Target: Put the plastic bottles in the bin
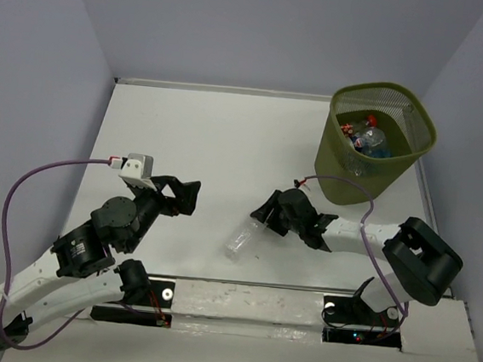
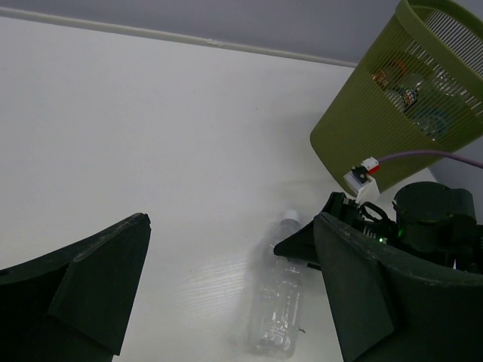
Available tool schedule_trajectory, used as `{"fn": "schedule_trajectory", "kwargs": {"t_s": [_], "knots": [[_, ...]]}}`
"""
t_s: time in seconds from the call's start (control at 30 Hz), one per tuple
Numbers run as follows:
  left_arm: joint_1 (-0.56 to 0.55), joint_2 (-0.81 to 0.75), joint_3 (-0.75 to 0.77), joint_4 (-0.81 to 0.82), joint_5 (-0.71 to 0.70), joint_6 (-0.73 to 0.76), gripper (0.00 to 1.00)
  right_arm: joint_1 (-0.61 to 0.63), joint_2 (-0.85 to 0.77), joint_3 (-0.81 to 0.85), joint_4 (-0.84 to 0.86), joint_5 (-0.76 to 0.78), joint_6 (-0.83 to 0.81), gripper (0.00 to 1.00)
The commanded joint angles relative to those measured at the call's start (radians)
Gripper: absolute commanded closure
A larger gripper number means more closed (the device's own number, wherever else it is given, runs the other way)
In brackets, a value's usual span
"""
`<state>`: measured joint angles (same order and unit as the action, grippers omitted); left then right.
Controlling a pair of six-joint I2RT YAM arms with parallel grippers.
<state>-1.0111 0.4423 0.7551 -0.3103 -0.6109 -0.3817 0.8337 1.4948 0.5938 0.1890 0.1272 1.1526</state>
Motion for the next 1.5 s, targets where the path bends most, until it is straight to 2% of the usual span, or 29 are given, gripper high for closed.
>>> {"fn": "schedule_trajectory", "kwargs": {"t_s": [0.0,0.03,0.1,0.23,0.27,0.3,0.33,0.37,0.4,0.5,0.63,0.7,0.83,1.13,1.2,1.3,1.37,1.4,1.47], "knots": [[0.016,-0.005,-0.007,0.036,0.007,0.023,0.01,0.010,-0.025,0.060,0.003,0.057,-0.068,0.59],[0.022,-0.008,-0.008,0.036,0.008,0.024,0.01,0.010,-0.034,0.092,-0.014,0.074,-0.106,0.66],[0.028,-0.016,-0.010,0.040,0.013,0.027,0.01,0.010,-0.077,0.121,-0.055,0.083,-0.149,0.73],[0.042,-0.028,-0.014,0.046,0.023,0.032,0.01,0.010,-0.216,0.225,-0.146,0.162,-0.298,0.74],[0.046,-0.027,-0.014,0.046,0.028,0.032,0.01,0.010,-0.244,0.260,-0.175,0.220,-0.385,0.74],[0.048,-0.025,-0.014,0.048,0.033,0.033,0.01,0.010,-0.272,0.355,-0.250,0.248,-0.433,0.74],[0.052,-0.022,-0.014,0.048,0.039,0.035,0.01,-0.023,-0.313,0.462,-0.310,0.300,-0.532,0.74],[0.052,-0.022,-0.014,0.048,0.040,0.037,0.01,-0.042,-0.332,0.463,-0.310,0.301,-0.533,0.74],[0.055,-0.019,-0.014,0.048,0.043,0.038,0.01,-0.065,-0.349,0.557,-0.341,0.349,-0.630,0.74],[0.062,-0.025,-0.013,0.047,0.043,0.038,0.01,-0.220,-0.390,0.712,-0.355,0.403,-0.773,0.76],[0.071,-0.048,-0.016,0.051,0.043,0.038,0.01,-0.457,-0.351,0.868,-0.362,0.460,-0.893,0.77],[0.074,-0.051,-0.016,0.051,0.045,0.038,0.01,-0.577,-0.305,0.914,-0.370,0.459,-0.925,0.77],[0.077,-0.045,-0.016,0.054,0.051,0.043,0.01,-0.688,-0.234,0.983,-0.368,0.462,-0.972,0.77],[0.097,-0.034,-0.019,0.062,0.068,0.049,0.01,-0.699,-0.168,0.923,-0.416,0.335,-1.007,0.75],[0.101,-0.028,-0.019,0.065,0.076,0.050,0.01,-0.699,-0.142,0.922,-0.450,0.307,-1.025,0.72],[0.112,-0.017,-0.019,0.068,0.085,0.053,0.01,-0.699,-0.127,0.934,-0.491,0.183,-1.012,0.63],[0.117,-0.014,-0.019,0.069,0.088,0.053,0.01,-0.699,-0.113,0.977,-0.535,0.158,-0.993,0.43],[0.121,-0.014,-0.019,0.071,0.089,0.055,0.01,-0.699,-0.096,0.992,-0.577,0.163,-0.979,0.28],[0.126,-0.014,-0.020,0.073,0.092,0.055,0.01,-0.699,-0.088,1.017,-0.599,0.161,-0.967,0.15]]}}
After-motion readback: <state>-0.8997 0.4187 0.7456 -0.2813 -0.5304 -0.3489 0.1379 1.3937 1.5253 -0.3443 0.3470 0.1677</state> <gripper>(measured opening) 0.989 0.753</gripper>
